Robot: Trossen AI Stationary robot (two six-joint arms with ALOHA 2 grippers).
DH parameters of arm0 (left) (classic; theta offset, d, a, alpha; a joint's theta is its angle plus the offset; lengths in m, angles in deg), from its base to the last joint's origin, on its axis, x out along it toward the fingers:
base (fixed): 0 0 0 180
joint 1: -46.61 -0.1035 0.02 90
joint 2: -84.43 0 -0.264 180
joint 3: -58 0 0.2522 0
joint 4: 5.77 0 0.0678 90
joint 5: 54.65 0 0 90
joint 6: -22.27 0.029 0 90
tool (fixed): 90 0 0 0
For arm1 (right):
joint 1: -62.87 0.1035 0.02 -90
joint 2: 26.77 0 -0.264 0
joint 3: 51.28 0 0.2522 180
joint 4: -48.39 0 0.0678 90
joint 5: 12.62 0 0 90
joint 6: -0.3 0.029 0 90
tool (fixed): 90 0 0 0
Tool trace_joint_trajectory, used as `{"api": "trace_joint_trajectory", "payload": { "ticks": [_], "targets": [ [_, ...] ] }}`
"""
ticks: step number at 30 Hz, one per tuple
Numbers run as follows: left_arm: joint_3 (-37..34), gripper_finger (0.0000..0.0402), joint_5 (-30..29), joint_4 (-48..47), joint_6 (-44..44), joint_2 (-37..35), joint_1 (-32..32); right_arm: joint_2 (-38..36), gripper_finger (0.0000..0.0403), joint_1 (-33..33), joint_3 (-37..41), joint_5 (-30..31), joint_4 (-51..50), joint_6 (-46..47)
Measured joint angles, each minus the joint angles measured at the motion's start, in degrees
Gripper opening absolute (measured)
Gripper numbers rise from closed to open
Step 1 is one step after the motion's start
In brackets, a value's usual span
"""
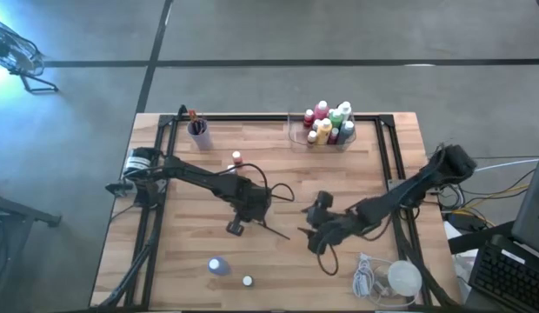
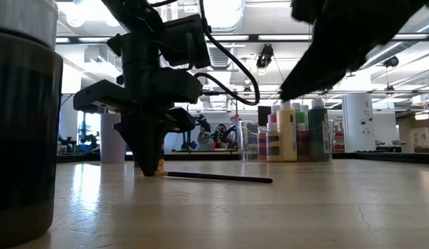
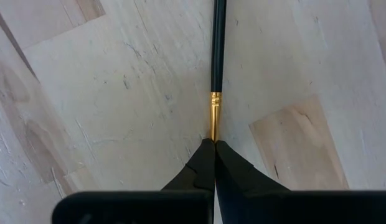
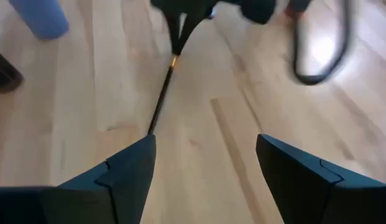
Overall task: Pick & Place Paint Supplies
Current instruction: Put the gold paint brush into the violet cup
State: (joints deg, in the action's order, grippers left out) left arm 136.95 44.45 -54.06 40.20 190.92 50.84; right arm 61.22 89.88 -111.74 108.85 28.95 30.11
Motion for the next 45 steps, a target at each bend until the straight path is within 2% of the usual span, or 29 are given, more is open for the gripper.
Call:
{"api": "trace_joint_trajectory", "payload": {
  "ticks": [7,15,21,27,39,45],
  "targets": [
    [0.71,0.0,-0.13,-0.48,0.21,0.08,-0.02,11.81,0.0257,-1.31,-1.93,-1.14,15.53,-7.59],
    [2.54,0.0,-1.02,-1.66,0.25,0.05,-0.03,18.69,0.0249,-3.85,-6.98,-2.18,13.85,-8.89],
    [5.05,0.0,-6.17,-5.14,0.43,-1.54,-0.13,19.54,0.0258,-5.39,-7.47,-4.67,13.13,-7.69],
    [7.01,0.0,-6.1,-6.12,0.93,-2.03,-0.04,19.54,0.0259,-5.94,-7.45,-4.68,13.47,-7.77],
    [11.07,0.0,-5.6,-7.98,1.81,-2.39,0.0,19.54,0.02,-6.25,-7.45,-4.55,13.35,-7.95],
    [11.4,0.0,-5.57,-8.89,1.84,-2.39,0.0,19.54,0.0138,-6.7,-7.45,-4.52,13.22,-7.94]
  ]
}}
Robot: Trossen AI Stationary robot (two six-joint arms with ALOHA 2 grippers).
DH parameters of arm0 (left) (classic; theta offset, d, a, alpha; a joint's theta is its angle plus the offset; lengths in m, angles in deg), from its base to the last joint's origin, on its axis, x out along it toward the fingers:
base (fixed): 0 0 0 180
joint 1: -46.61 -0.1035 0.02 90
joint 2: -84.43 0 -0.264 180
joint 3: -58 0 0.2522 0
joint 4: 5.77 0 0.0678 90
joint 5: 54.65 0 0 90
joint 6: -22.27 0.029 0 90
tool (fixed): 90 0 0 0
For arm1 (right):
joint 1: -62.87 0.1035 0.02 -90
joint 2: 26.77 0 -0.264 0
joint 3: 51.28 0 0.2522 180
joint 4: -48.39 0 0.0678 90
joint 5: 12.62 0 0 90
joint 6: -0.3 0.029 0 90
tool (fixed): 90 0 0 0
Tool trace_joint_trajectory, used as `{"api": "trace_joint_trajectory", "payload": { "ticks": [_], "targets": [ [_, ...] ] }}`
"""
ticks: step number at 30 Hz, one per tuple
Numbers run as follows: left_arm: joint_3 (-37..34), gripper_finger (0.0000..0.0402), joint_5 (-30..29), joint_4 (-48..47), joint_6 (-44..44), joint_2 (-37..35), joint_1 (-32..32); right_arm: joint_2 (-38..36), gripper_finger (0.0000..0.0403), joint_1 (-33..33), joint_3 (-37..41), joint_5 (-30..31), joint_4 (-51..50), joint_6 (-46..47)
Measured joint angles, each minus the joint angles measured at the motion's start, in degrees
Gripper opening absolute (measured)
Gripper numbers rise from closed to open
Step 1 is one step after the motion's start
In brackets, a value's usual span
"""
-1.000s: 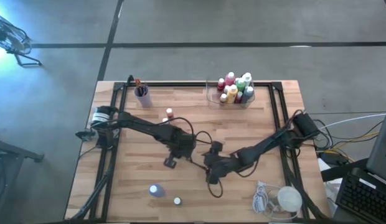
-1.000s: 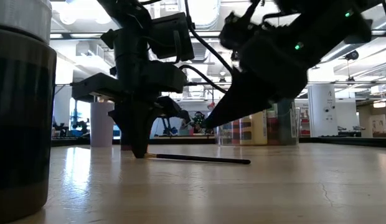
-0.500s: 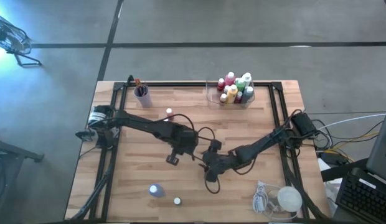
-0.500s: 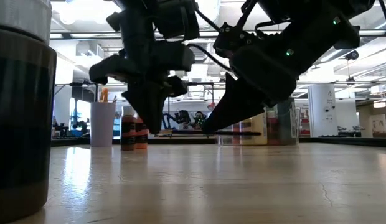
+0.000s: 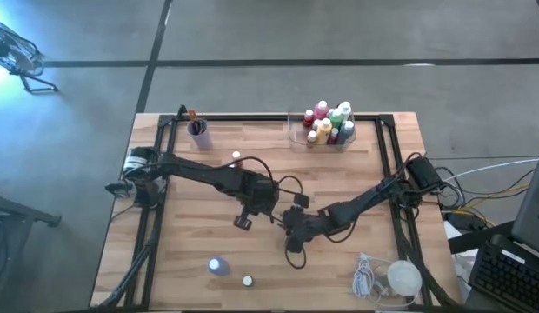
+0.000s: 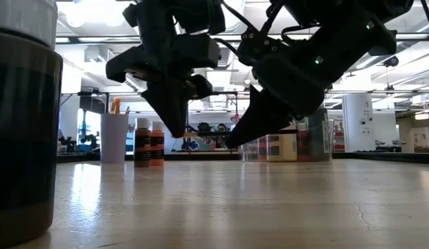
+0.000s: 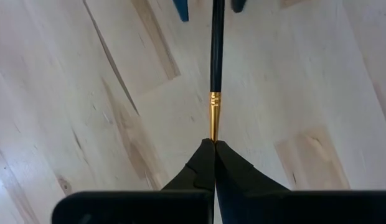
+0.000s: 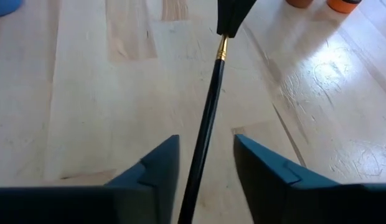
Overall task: Pick & Place Paint Supplies
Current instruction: Put the gold paint brush into the violet cup
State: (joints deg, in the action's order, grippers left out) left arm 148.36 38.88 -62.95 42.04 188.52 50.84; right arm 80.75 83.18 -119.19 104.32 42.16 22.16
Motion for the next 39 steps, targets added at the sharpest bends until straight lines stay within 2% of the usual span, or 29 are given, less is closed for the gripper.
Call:
{"api": "trace_joint_trajectory", "payload": {
  "ticks": [6,8,15,21,25,29,34,39],
  "targets": [
    [0.0,0.0,0.1,-0.46,-0.18,-0.02,0.0,0.0,0.0037,-0.19,0.02,0.23,-0.08,-1.29],
    [-0.02,0.0,0.01,-0.9,-0.32,-0.02,0.1,0.0,0.0019,-0.28,0.04,0.33,-0.12,-1.54],
    [-0.02,0.0007,0.24,-1.05,-0.49,-0.09,0.07,0.0,0.0014,-0.29,0.05,0.35,-0.09,-1.46],
    [0.07,0.0072,-0.54,-1.4,-2.91,-0.09,0.04,-0.22,0.0013,-0.45,0.04,0.42,-1.45,-1.15],
    [1.86,0.0127,-6.23,-8.82,-4.89,-0.09,0.03,-1.53,0.0013,-0.44,0.04,2.6,-7.97,1.6],
    [3.89,0.0159,-11.48,-21.1,-7.89,-0.57,-0.13,-4.04,0.0012,-0.45,0.04,4.63,-15.97,5.71],
    [2.58,0.0165,-19.84,-31.33,-16.42,-3.7,-0.15,-7.4,0.0012,-0.43,0.06,7.1,-26.1,8.12],
    [-1.6,0.0159,-21.64,-33.88,-22.13,-10.0,-0.15,-11.21,0.0012,-0.45,0.22,10.02,-33.18,9.49]
  ]
}}
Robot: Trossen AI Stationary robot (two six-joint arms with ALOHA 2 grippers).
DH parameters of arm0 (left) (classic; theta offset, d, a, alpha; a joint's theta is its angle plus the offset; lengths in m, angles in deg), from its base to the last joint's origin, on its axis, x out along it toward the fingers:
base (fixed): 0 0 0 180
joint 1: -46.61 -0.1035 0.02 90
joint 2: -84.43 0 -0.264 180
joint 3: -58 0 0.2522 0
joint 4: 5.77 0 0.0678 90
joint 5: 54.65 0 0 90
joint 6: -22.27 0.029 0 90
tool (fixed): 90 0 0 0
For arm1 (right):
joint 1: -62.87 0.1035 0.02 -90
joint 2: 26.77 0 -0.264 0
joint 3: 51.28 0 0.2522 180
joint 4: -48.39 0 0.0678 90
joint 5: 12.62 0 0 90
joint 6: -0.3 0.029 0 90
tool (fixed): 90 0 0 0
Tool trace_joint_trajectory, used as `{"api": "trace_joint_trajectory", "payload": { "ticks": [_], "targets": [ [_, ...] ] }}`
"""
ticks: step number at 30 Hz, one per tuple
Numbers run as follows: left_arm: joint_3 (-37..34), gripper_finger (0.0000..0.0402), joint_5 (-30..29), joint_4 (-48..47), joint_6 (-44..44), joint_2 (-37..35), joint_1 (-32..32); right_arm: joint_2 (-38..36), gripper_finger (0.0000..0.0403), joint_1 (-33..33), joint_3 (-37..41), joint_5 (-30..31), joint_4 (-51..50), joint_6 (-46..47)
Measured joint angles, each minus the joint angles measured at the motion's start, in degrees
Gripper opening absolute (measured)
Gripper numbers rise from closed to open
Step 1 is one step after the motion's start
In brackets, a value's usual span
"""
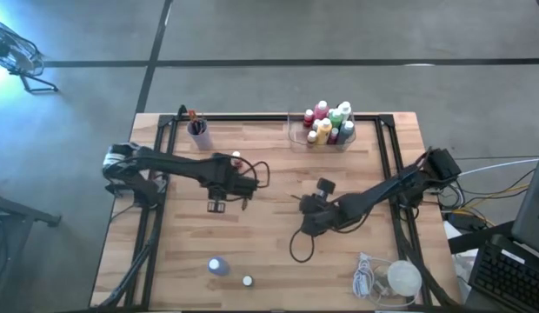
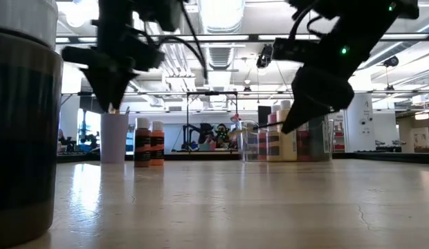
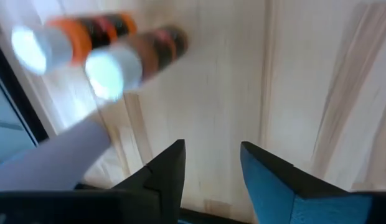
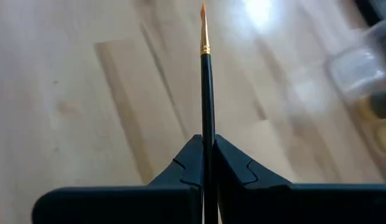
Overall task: Pick & Place Paint Supplies
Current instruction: Put the gold paint brush into the violet cup
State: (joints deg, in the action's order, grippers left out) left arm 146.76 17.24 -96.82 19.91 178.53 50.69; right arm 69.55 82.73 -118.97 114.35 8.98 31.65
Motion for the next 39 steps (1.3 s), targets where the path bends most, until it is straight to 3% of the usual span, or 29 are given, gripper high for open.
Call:
{"api": "trace_joint_trajectory", "payload": {
  "ticks": [14,22,30,35,39],
  "targets": [
    [-20.23,0.0155,-2.97,10.02,-2.37,-24.15,0.0,-14.53,0.0012,-1.25,-0.02,6.73,-1.63,-11.33],
    [-29.47,0.0155,-8.06,20.55,-2.74,-33.98,0.0,-24.49,0.0013,-2.14,-0.04,8.23,9.54,-26.47],
    [-37.28,0.0156,-13.01,47.18,4.4,-37.3,0.0,-30.3,0.0013,-2.14,-0.02,6.76,25.27,-43.92],
    [-40.18,0.0156,-12.57,74.32,14.34,-36.51,0.0,-30.62,0.0013,-2.14,0.07,2.2,34.14,-52.08],
    [-41.24,0.0156,-10.93,95.17,16.55,-35.49,0.0,-29.47,0.0013,-2.67,0.25,-2.22,39.27,-56.9]
  ]
}}
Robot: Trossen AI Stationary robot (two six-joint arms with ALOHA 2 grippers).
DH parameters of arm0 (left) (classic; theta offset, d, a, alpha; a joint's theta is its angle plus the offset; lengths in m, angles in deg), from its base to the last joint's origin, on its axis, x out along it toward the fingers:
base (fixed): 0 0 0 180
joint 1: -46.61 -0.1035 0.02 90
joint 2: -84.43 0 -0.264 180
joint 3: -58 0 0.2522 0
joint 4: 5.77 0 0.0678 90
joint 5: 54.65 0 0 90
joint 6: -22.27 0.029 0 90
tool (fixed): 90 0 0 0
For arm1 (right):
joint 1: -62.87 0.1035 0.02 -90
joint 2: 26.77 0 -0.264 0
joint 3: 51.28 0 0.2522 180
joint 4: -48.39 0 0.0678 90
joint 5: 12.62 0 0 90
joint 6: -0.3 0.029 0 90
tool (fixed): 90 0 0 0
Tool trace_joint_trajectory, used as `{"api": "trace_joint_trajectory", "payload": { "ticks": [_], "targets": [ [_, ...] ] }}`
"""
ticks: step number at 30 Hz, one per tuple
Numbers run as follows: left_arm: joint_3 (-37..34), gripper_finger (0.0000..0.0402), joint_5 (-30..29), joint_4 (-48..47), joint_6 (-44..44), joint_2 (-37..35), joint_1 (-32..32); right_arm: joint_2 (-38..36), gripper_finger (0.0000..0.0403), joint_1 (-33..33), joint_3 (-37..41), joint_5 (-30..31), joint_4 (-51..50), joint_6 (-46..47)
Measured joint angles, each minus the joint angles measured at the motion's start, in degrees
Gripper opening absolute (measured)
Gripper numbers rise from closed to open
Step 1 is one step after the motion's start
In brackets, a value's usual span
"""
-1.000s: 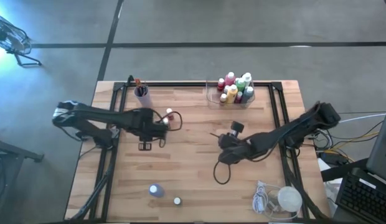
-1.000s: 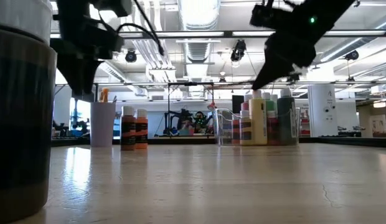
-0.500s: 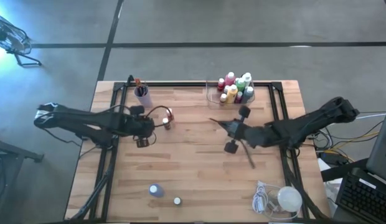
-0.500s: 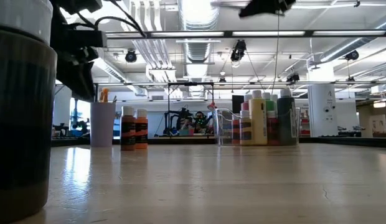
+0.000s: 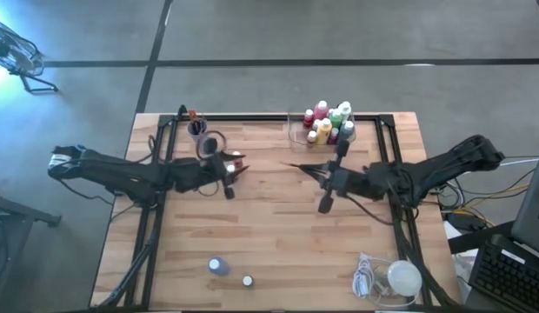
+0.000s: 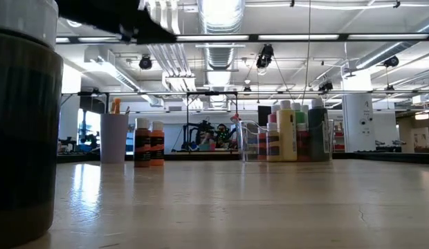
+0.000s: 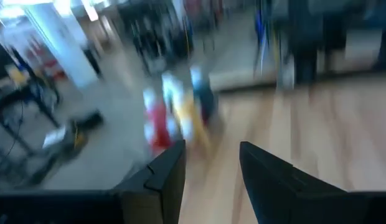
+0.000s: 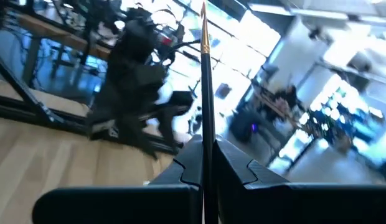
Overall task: Pick & Place Paint Supplies
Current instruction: Put the gold paint brush into the violet cup
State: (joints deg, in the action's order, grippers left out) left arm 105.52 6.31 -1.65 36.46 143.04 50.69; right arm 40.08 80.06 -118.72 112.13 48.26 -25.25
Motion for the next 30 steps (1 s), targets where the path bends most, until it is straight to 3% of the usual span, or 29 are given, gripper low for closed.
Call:
{"api": "trace_joint_trajectory", "payload": {
  "ticks": [4,9,11,16,20,30],
  "targets": [
    [-0.22,0.0156,7.12,12.13,0.14,0.54,0.0,1.24,0.0013,-0.4,0.89,-2.73,2.27,-1.46],
    [0.32,0.0154,24.92,20.52,0.82,1.54,0.0,1.62,0.0012,-0.93,5.63,-8.54,10.87,-2.14],
    [0.32,0.0154,29.46,24.27,0.84,2.22,0.04,1.62,0.0012,-0.98,8.97,-10.44,16.9,-2.23],
    [0.32,0.0154,30.44,30.91,2.51,4.55,0.0,2.92,0.0012,-0.96,16.37,-15.2,35.15,-5.73],
    [1.48,0.0154,30.49,36.68,4.51,8.26,0.02,4.75,0.0012,-0.98,18.98,-15.59,46.85,-8.76],
    [12.53,0.0153,33.28,39.02,10.04,19.54,0.02,8.76,0.0012,-1.0,17.34,-14.3,46.74,-9.14]
  ]
}}
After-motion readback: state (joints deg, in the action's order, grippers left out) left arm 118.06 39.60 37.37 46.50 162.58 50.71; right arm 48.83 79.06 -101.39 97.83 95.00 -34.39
